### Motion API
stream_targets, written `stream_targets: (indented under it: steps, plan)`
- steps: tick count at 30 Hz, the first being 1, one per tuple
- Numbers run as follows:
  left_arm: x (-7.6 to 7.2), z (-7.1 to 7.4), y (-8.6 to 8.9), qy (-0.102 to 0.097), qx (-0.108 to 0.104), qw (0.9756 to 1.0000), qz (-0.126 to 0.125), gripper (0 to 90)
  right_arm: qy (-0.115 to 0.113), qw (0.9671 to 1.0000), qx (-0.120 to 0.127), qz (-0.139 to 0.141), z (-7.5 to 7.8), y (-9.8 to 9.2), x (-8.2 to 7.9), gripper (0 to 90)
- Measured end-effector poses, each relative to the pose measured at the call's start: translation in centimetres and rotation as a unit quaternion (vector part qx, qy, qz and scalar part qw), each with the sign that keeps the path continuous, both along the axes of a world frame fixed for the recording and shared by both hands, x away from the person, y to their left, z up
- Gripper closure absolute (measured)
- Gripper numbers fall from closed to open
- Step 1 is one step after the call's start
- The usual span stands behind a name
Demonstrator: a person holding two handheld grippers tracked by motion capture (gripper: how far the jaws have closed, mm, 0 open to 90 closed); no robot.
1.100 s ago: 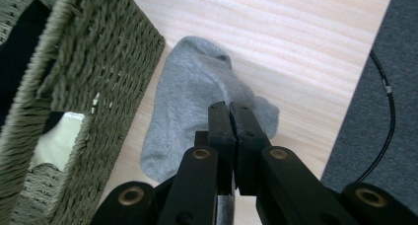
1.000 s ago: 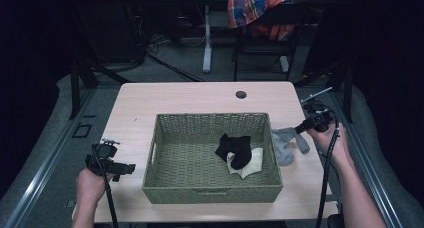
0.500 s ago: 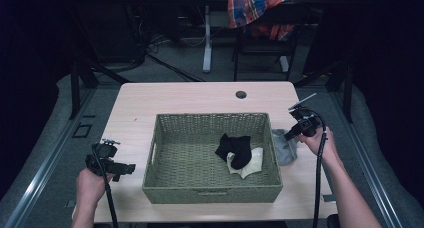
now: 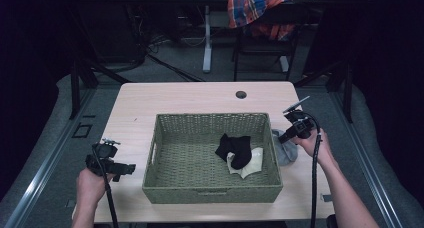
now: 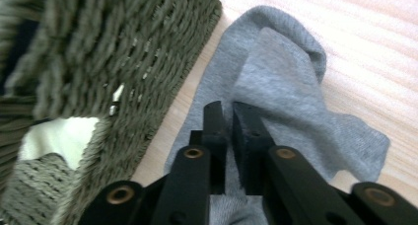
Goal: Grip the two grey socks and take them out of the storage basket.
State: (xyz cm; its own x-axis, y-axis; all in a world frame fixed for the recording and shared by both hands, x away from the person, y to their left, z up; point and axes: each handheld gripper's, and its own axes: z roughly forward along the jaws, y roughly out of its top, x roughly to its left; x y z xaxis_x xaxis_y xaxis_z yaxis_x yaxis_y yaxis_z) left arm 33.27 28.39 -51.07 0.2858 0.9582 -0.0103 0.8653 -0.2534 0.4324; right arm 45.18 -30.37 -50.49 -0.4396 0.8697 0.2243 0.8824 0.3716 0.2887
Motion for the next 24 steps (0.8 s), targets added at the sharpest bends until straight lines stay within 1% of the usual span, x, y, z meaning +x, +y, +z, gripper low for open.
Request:
stream_targets:
  steps: [1,2,3,4,5,6,8,9,10,11,12,13,14,15,16,17,18,19,21,23,24]
  plan:
    - [0.0,0.0,0.0,0.0,0.0,1.0,0.0,0.2,0.001,1.0,0.007,0.001,0.1,-0.2,0.0,79.6]
    - [0.0,0.0,0.0,0.001,-0.001,1.0,0.001,0.2,0.0,1.0,0.007,0.0,0.2,-0.2,-0.1,76.4]
    - [0.0,0.0,0.0,0.0,-0.001,1.0,0.001,0.2,0.003,0.9999,0.005,0.012,0.3,-0.4,0.0,67.6]
    - [0.0,0.0,0.0,0.0,-0.001,1.0,0.001,0.2,-0.001,0.9999,0.01,0.007,0.3,-0.3,-0.1,61.6]
    - [0.0,-0.1,0.0,0.001,-0.002,1.0,0.001,0.2,0.001,0.9999,0.006,0.012,0.5,-0.4,-0.1,58.2]
    - [0.0,-0.1,0.0,0.001,-0.001,1.0,0.001,0.2,-0.003,0.9999,0.009,0.009,0.7,-0.5,-0.2,52.7]
    - [0.1,0.0,0.0,0.001,-0.001,1.0,-0.001,0.2,-0.014,0.9998,0.011,0.004,1.2,-0.6,-0.6,42.8]
    - [0.0,0.0,0.0,0.0,-0.001,1.0,-0.001,0.2,-0.025,0.9995,0.017,0.004,1.6,-0.8,-0.8,38.3]
    - [0.0,0.0,0.0,0.0,-0.002,1.0,0.001,0.2,-0.027,0.9995,0.018,0.003,2.1,-1.0,-1.1,35.5]
    - [0.0,0.0,0.0,0.001,-0.003,1.0,0.001,0.2,-0.041,0.9988,0.029,-0.002,2.6,-1.3,-1.5,30.2]
    - [0.0,0.0,0.0,0.0,-0.003,1.0,0.001,0.2,-0.049,0.9981,0.036,-0.003,3.2,-1.7,-1.9,26.7]
    - [0.0,0.0,0.0,0.0,-0.003,1.0,0.0,0.2,-0.051,0.9977,0.043,0.0,3.5,-1.8,-2.1,24.5]
    - [0.0,0.0,0.0,0.0,-0.002,1.0,-0.001,0.2,-0.058,0.9974,0.043,-0.001,3.9,-2.1,-2.6,22.8]
    - [0.0,0.0,0.0,0.001,-0.003,1.0,0.0,0.2,-0.058,0.9972,0.048,-0.001,4.1,-2.2,-2.8,21.1]
    - [0.0,0.0,0.1,0.0,-0.003,1.0,0.001,0.2,-0.062,0.9967,0.051,-0.007,4.2,-2.4,-3.3,19.2]
    - [0.0,0.0,0.1,-0.001,-0.003,1.0,0.001,0.2,-0.06,0.9966,0.054,-0.01,4.3,-2.7,-3.8,17.4]
    - [-0.1,0.1,0.1,-0.001,-0.002,1.0,0.002,0.2,-0.06,0.9966,0.056,-0.008,4.3,-2.9,-4.1,16.2]
    - [-0.1,0.1,0.1,-0.002,-0.002,1.0,0.002,0.2,-0.059,0.9969,0.051,-0.009,4.3,-3.2,-4.7,14.1]
    - [0.0,0.0,0.1,-0.001,-0.002,1.0,0.0,0.2,-0.067,0.9967,0.045,-0.013,4.3,-3.5,-5.4,12.1]
    - [0.1,0.0,0.0,0.001,-0.002,1.0,0.0,0.2,-0.08,0.9956,0.043,-0.022,4.3,-4.0,-6.0,8.8]
    - [0.1,0.0,-0.1,0.0,-0.002,1.0,-0.002,0.2,-0.081,0.9955,0.044,-0.024,4.4,-4.1,-6.2,7.9]
